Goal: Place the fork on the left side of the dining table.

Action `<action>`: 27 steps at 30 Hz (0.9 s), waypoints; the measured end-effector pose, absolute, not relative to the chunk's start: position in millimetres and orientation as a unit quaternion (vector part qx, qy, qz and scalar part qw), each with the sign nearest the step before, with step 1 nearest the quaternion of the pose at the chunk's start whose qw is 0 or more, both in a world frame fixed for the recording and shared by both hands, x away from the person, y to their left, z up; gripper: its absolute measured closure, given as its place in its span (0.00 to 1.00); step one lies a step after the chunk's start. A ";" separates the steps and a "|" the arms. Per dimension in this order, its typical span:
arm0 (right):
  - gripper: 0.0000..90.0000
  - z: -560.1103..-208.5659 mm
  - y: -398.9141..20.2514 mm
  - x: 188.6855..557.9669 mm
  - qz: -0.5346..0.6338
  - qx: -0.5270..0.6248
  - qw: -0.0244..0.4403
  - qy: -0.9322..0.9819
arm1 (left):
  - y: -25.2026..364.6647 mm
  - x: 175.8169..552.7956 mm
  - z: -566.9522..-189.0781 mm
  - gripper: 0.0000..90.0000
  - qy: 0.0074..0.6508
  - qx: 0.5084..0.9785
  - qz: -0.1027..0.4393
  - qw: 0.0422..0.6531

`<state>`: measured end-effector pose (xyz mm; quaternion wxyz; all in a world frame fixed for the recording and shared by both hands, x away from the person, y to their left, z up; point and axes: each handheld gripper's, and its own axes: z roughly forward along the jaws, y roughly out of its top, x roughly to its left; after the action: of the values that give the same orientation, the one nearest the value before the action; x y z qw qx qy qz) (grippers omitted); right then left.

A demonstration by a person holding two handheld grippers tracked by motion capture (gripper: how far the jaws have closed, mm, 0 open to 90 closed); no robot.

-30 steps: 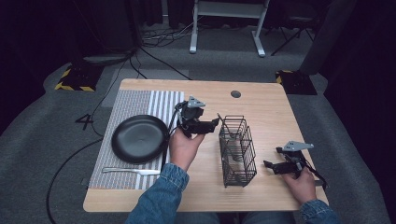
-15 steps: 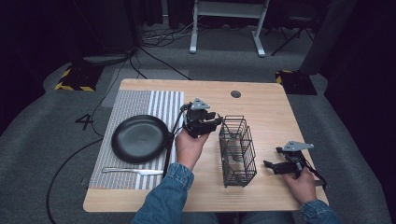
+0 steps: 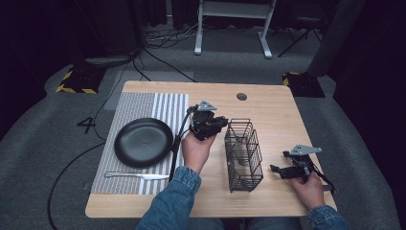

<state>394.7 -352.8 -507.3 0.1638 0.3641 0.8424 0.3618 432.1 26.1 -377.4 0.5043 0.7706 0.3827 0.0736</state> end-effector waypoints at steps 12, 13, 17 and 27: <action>0.12 -507.3 -352.8 394.6 0.362 0.364 0.164 0.842 | 20.7 434.2 -374.1 0.89 0.383 0.772 0.069 0.503; 0.12 -507.3 -352.8 394.6 0.362 0.364 0.164 0.843 | 20.9 434.1 -373.8 0.89 0.385 0.768 0.066 0.507; 0.13 -507.2 -352.9 394.6 0.362 0.363 0.164 0.843 | 22.6 433.3 -370.2 0.96 0.382 0.764 0.063 0.516; 0.13 -507.2 -352.9 394.5 0.362 0.363 0.164 0.843 | 20.1 428.1 -355.7 0.96 0.368 0.773 0.081 0.511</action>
<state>394.5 -352.9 -507.2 0.1637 0.3631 0.8428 0.3621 428.1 20.1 -355.7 0.5107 0.7728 0.3680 0.0809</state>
